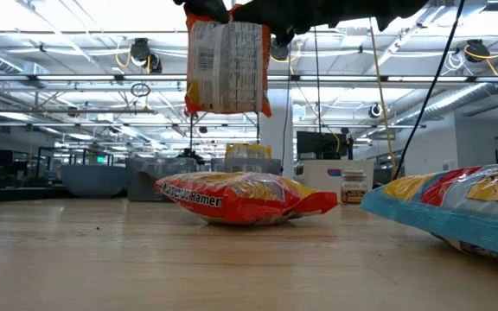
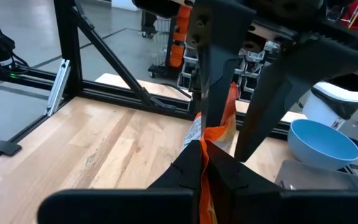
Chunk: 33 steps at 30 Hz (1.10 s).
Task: Pick & Place Food Item
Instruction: Put the orange noodle pack into the right black bin
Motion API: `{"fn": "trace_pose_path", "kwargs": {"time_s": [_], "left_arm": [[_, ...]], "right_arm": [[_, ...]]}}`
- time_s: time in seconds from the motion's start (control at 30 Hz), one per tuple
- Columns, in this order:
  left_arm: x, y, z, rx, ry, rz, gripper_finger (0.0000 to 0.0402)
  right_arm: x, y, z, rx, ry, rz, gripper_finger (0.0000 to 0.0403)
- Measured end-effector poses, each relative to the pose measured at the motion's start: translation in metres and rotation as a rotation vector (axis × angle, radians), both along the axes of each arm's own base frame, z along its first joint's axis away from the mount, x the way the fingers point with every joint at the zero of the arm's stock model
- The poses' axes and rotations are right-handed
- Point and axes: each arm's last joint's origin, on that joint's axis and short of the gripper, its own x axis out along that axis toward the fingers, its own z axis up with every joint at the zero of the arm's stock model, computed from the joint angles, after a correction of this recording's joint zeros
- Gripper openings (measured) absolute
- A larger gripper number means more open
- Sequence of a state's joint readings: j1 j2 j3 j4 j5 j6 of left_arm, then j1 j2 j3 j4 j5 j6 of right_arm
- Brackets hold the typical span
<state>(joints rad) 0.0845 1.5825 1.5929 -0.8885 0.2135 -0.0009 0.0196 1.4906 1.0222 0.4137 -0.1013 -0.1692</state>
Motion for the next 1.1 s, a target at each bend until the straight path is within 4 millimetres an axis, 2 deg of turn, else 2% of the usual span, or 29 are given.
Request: {"fn": "trace_pose_path", "kwargs": {"time_s": [0.17, 0.33, 0.7, 0.87, 1.1], "left_arm": [[0.001, 0.000, 0.001, 0.018, -0.017, -0.020, 0.0062], [0.001, 0.000, 0.001, 0.030, -0.023, -0.040, 0.0009], [-0.001, -0.003, -0.001, 0.066, 0.002, -0.088, 0.0004], [-0.005, -0.001, -0.004, 0.095, 0.048, -0.078, 0.0003], [-0.009, 0.018, -0.006, 0.117, 0.079, -0.058, 0.0002]], "right_arm": [[0.000, 0.000, 0.000, -0.001, 0.000, -0.003, 0.0000], [0.000, -0.001, 0.000, -0.002, 0.002, -0.005, 0.0000], [0.000, -0.002, 0.000, -0.049, -0.004, -0.047, 0.0010], [0.000, -0.003, 0.001, -0.094, -0.014, -0.070, 0.0068], [0.000, -0.006, -0.001, -0.084, 0.007, -0.144, 0.0204]]}}
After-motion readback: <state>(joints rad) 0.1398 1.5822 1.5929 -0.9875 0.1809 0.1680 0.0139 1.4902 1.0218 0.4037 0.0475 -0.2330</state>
